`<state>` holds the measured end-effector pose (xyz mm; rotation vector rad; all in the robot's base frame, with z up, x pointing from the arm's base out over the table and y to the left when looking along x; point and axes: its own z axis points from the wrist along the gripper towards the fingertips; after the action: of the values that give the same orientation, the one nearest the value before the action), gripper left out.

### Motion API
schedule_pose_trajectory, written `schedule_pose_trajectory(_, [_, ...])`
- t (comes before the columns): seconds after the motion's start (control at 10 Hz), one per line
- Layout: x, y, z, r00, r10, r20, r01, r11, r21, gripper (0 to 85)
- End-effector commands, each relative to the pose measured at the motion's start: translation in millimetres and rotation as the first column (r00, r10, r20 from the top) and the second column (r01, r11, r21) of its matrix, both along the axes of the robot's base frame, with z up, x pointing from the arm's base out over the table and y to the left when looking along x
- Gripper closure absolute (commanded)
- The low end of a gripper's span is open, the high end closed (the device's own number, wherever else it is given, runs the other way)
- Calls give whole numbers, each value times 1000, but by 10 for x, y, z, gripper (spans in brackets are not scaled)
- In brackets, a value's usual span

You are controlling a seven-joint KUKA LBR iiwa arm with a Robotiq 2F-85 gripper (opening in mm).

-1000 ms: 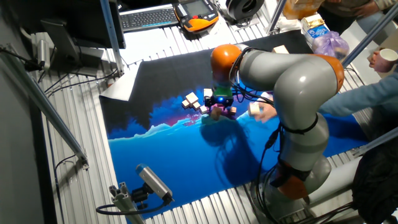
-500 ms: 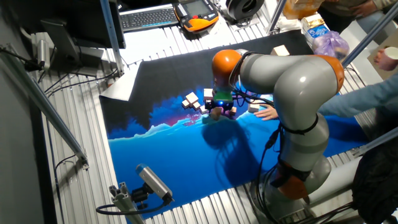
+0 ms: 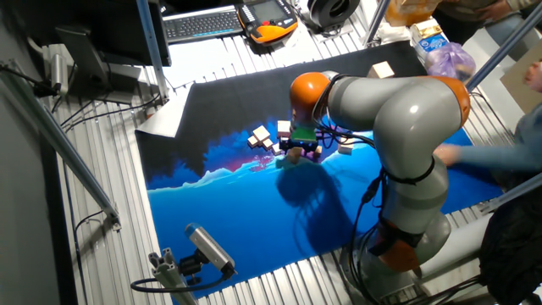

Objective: Stack the blocks in a vertical line of five

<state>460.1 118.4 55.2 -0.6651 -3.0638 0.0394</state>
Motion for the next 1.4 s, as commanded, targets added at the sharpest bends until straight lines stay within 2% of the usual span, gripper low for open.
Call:
schedule_pose_trajectory(0.0, [18, -1, -25, 1000, -17, 9, 17, 1000, 6, 170])
schedule_pose_trajectory(0.1, [42, -16, -54, 1000, -17, 12, 17, 1000, -1, 170])
schedule_pose_trajectory(0.2, [61, -39, -72, 1000, -17, 14, 17, 1000, 3, 170])
schedule_pose_trajectory(0.3, [76, -62, -79, 1000, 2, 16, -2, 1000, 2, 340])
schedule_pose_trajectory(0.4, [89, -86, -71, 1000, 22, 8, -22, 1000, 5, 340])
schedule_pose_trajectory(0.5, [92, -98, -55, 999, 37, 1, -37, 999, 14, 680])
schedule_pose_trajectory(0.6, [86, -116, -31, 998, 64, -12, -64, 998, 19, 850])
schedule_pose_trajectory(0.8, [30, -195, 97, 993, 107, -45, -106, 994, 21, 850])
schedule_pose_trajectory(1.0, [-62, -309, 302, 991, 117, -66, -116, 993, 15, 850])
schedule_pose_trajectory(1.1, [-117, -469, 466, 989, 129, -78, -128, 992, 19, 850])
schedule_pose_trajectory(1.3, [-169, -863, 641, 980, 175, -92, -176, 984, -2, 850])
